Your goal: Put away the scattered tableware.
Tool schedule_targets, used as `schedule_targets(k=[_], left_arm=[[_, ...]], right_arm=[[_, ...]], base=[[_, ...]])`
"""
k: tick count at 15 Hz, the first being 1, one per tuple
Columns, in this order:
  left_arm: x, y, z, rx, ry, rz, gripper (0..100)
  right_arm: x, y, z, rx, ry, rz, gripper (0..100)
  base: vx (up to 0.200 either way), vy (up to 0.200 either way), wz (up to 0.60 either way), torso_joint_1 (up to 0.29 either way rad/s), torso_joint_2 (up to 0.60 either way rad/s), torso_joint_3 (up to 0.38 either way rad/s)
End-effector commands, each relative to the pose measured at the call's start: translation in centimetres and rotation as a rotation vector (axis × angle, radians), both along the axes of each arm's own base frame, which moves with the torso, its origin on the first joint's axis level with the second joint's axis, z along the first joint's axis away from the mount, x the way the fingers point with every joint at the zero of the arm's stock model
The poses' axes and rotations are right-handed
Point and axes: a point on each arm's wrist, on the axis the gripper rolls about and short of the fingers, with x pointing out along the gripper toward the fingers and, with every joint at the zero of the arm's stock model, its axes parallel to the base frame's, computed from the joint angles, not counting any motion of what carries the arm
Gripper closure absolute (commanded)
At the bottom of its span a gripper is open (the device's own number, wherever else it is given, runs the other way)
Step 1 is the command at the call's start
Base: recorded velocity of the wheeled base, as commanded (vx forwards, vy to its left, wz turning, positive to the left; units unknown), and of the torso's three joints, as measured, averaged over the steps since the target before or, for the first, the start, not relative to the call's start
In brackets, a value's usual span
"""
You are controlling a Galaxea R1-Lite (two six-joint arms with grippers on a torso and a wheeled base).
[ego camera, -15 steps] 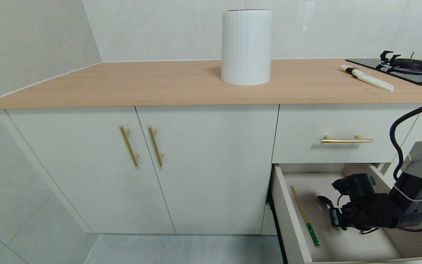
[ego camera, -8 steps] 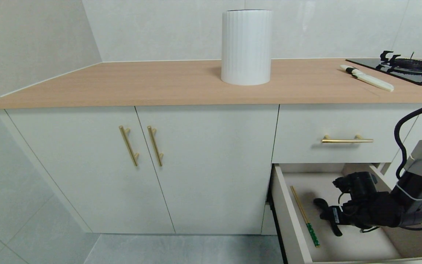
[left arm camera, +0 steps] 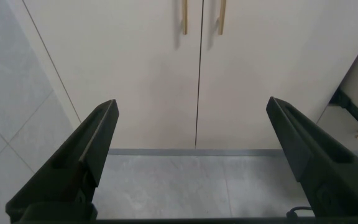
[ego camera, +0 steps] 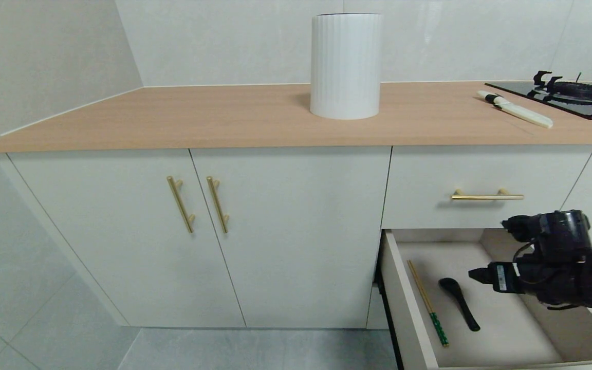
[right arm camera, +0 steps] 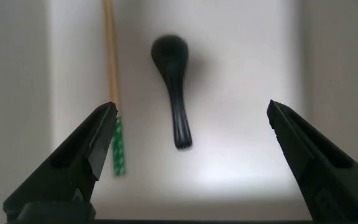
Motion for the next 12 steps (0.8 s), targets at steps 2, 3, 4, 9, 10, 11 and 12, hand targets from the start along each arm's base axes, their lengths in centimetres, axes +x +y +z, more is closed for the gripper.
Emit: schedule_targets(k=[2,3,4,9,10,11,12], left_arm=[[0.0,0.0,0.0,0.0,0.0,0.0,0],[0.0,0.0,0.0,0.0,0.0,0.0,0],[0.0,0.0,0.0,0.0,0.003,0.0,0],[0.0,0.0,0.0,0.0,0.001,0.0,0],[0.0,0.0,0.0,0.0,0.0,0.0,0],[0.0,0.0,0.0,0.0,0.0,0.0,0],[0.0,0.0,0.0,0.0,0.0,0.0,0]], right_arm=[[-7.5,-0.1,6.8,0.005,-0.074,0.027,0],[-9.0,0.1,7.9,0.017,-0.068,0.058,0],[-11.0,0.3,9.1,0.036,-0.058,0.103,0],[-16.4,0.8,10.5,0.104,0.254,0.263,0],[-16.3,0.8,10.1,0.098,0.326,0.26,0],[-16.0,0.9,9.5,0.092,0.401,0.252,0],[-15.4,1.0,8.8,0.088,0.472,0.246,0]], base=[[0.0,0.0,0.0,0.0,0.0,0.0],[0.0,0.0,0.0,0.0,0.0,0.0],[0.0,0.0,0.0,0.0,0.0,0.0],[0.0,0.0,0.0,0.0,0.0,0.0],[0.0,0.0,0.0,0.0,0.0,0.0],[0.0,0.0,0.0,0.0,0.0,0.0],[0.0,0.0,0.0,0.0,0.0,0.0]])
